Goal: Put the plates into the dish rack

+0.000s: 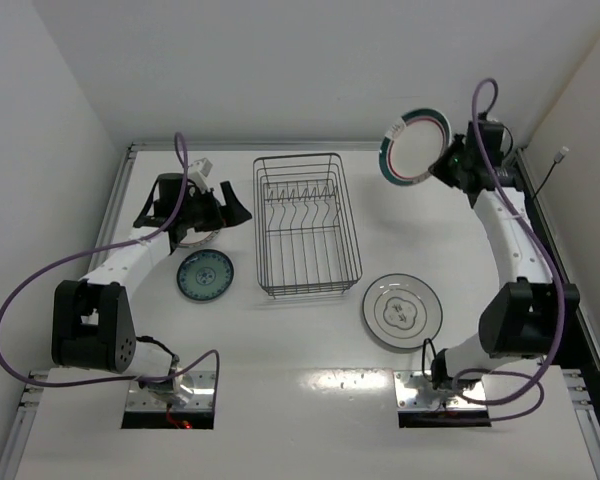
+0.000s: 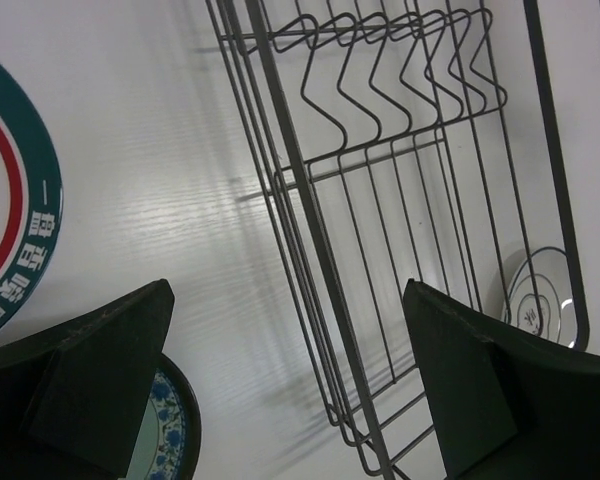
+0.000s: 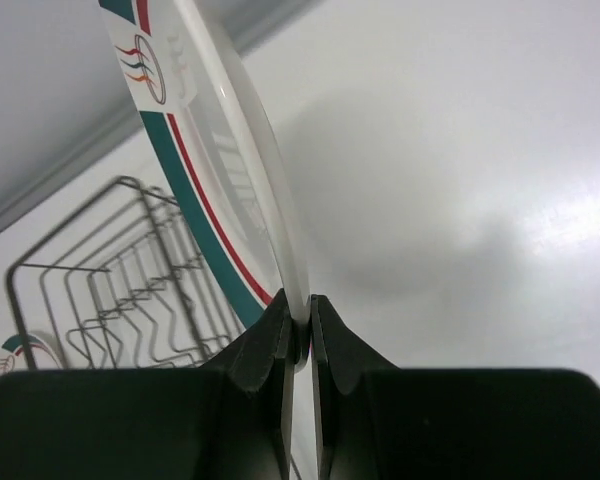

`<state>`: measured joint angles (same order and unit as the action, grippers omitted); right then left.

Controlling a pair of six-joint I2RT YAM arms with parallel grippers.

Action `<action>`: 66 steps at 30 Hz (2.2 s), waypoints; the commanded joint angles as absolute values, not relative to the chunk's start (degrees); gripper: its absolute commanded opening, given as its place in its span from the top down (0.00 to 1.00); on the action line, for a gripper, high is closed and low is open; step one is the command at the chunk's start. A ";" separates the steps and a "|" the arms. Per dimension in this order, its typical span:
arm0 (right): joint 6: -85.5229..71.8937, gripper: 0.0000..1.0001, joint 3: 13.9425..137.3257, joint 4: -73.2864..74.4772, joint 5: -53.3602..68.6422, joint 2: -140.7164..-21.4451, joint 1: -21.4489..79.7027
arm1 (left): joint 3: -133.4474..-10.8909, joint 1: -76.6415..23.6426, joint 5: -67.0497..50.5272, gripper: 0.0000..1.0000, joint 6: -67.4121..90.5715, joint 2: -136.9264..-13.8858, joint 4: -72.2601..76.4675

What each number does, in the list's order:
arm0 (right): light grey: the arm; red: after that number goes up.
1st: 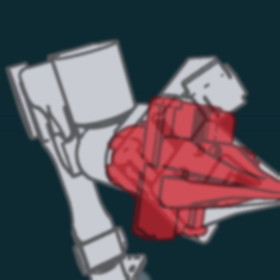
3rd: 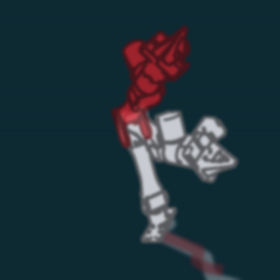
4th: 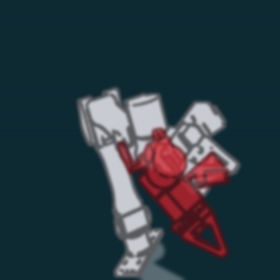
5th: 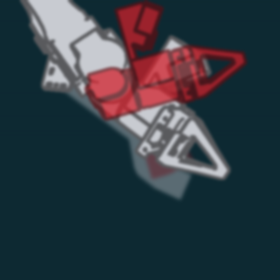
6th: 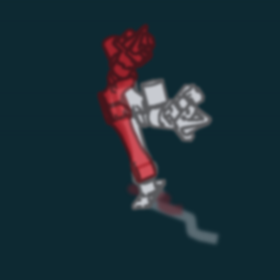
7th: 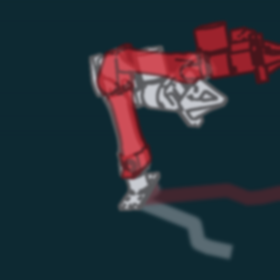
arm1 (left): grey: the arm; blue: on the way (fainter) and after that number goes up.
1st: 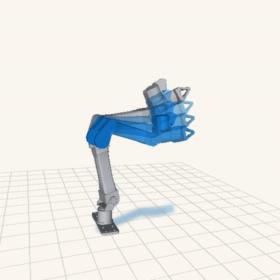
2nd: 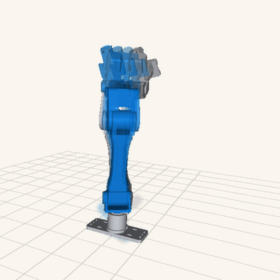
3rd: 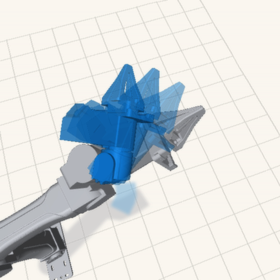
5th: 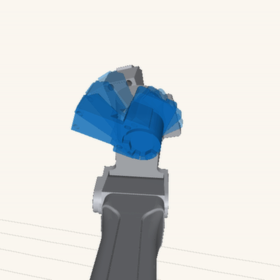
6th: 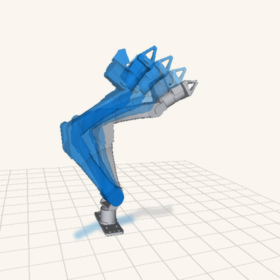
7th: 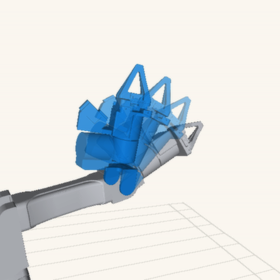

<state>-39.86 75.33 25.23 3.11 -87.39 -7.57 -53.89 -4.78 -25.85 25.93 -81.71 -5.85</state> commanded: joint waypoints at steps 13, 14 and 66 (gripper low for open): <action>-30.85 1.00 94.48 36.12 -27.95 -97.46 18.81 | -56.69 -4.31 -5.54 0.00 25.66 -76.38 -11.16; -30.85 1.00 94.48 36.12 -27.95 -97.47 19.68 | -56.69 -4.31 -5.54 0.00 26.19 -76.38 -11.16; -31.90 0.32 51.81 42.02 4.12 -72.61 -2.08 | -58.27 -4.31 -3.25 0.00 26.72 -76.90 -14.15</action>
